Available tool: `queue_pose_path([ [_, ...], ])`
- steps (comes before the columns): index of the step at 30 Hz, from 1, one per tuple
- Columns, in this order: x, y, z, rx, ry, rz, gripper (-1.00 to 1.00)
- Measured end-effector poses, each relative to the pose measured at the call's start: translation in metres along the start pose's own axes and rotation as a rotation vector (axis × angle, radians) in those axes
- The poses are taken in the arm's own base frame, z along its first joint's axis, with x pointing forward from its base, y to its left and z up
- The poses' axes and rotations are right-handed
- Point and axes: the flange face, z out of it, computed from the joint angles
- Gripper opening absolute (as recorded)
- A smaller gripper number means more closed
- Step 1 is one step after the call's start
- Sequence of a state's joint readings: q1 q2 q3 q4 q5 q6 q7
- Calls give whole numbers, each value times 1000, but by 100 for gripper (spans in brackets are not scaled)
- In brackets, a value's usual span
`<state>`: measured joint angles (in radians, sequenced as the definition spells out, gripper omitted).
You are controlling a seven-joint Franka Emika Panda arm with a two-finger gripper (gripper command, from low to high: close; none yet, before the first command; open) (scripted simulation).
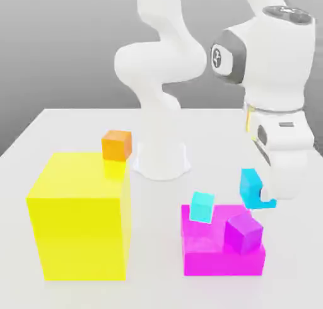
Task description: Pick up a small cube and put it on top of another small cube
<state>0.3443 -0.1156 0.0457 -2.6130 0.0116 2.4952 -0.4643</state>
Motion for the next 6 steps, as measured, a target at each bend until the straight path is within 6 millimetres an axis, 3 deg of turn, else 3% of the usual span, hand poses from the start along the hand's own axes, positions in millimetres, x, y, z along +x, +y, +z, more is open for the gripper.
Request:
queue_pose_path([
  [2, -2, 1, 26, -1, -1, 0, -100],
  [3, -2, 0, 35, -1, -1, 0, 100],
  [6, -2, 0, 35, -1, -1, 0, 100],
])
